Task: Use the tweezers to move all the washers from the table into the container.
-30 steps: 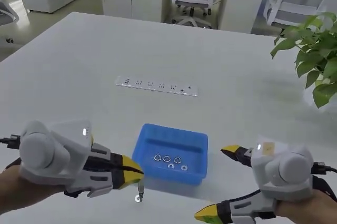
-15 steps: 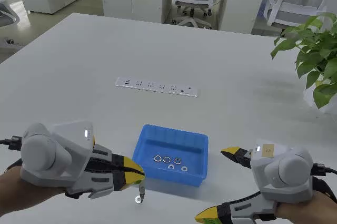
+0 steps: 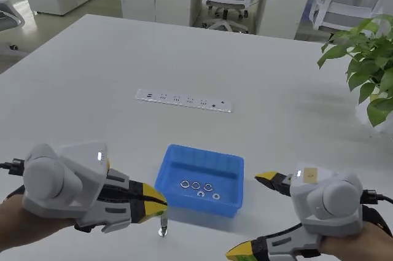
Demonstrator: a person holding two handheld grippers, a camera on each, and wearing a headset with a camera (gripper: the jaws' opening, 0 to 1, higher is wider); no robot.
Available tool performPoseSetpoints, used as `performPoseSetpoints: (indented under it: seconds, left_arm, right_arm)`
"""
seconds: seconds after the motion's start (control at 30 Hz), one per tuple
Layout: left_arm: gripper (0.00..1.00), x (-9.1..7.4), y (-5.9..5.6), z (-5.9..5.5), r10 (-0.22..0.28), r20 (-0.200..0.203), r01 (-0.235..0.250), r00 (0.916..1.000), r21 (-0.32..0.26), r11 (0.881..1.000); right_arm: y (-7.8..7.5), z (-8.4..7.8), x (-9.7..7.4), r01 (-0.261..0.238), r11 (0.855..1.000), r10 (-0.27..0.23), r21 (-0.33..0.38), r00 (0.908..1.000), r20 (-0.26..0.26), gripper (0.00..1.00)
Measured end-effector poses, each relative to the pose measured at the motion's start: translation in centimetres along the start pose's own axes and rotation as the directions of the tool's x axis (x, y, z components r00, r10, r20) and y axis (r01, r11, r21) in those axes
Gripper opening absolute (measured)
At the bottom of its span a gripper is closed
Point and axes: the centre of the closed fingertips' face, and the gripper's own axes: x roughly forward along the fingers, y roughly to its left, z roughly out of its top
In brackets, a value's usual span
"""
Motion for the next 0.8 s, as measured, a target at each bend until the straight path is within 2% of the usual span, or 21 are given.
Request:
performPoseSetpoints:
  seconds: [0.8]
  left_arm:
    - [0.05,-0.12,-0.16,-0.24,0.000,-0.006,0.001,1.0000,0.005,1.000]
  right_arm:
    - [0.64,0.14,0.47,-0.024,1.000,0.024,-0.010,0.9996,-0.013,0.95]
